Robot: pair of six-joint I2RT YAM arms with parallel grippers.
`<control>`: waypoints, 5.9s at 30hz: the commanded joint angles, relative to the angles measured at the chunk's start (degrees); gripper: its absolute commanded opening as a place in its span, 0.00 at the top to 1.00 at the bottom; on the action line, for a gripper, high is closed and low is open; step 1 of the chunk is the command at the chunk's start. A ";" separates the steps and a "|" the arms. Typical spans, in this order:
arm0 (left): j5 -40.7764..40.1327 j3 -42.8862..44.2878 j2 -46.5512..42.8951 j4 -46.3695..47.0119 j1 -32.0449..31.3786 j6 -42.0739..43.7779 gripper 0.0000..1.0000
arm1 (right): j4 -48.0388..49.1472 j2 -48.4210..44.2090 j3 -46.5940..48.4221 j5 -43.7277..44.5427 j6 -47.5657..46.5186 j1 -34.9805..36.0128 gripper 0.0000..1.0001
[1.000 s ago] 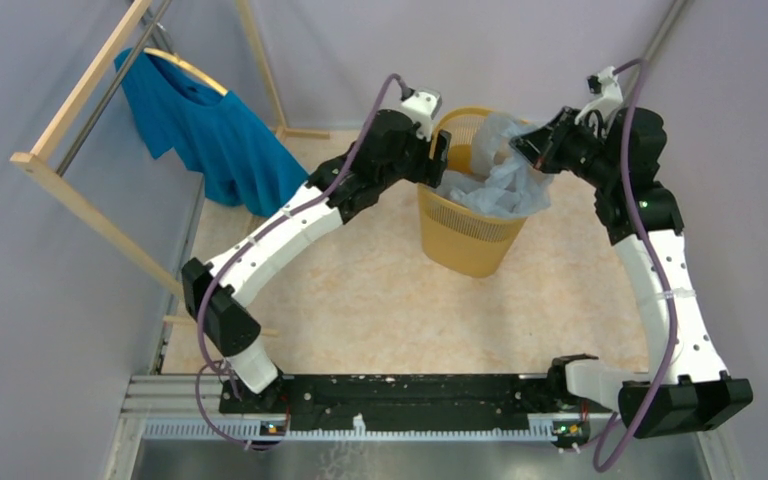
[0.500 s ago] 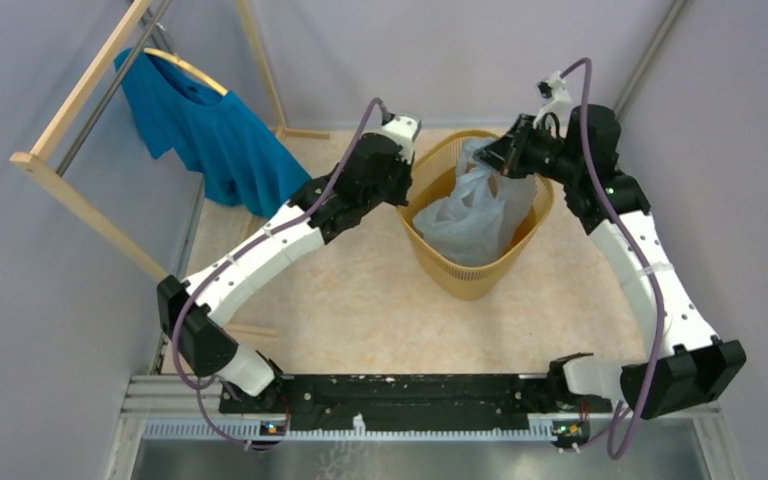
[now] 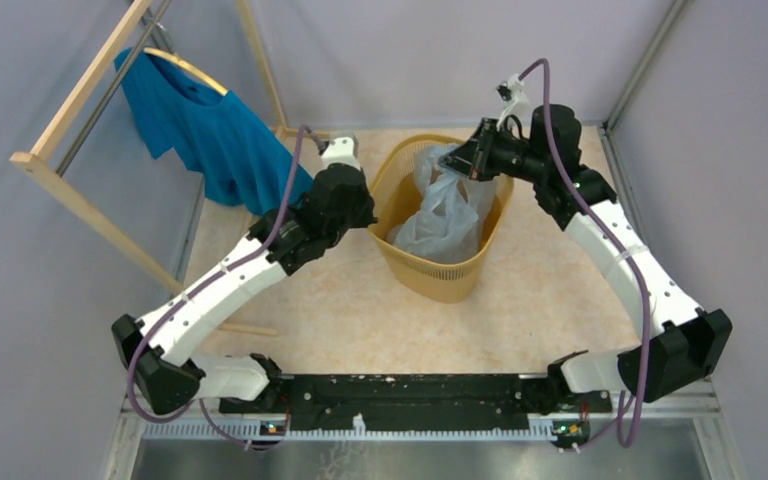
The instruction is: Put the trash bags into the trash bin
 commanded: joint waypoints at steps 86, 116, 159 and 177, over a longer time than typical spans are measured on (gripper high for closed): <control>47.10 -14.29 -8.80 36.48 11.61 -3.46 1.00 | -12.41 -1.79 3.19 24.06 -20.33 14.62 0.52; 43.28 -12.83 -14.68 27.67 12.38 -0.36 1.00 | -3.24 -9.80 0.43 36.53 -16.51 15.11 1.00; 31.06 -21.94 -31.02 10.25 12.37 2.67 0.98 | -18.06 -34.00 -16.47 50.43 7.78 15.10 0.41; 33.53 -22.73 -30.80 11.65 12.36 2.77 0.99 | -13.81 -33.75 -12.66 43.17 18.19 15.08 0.17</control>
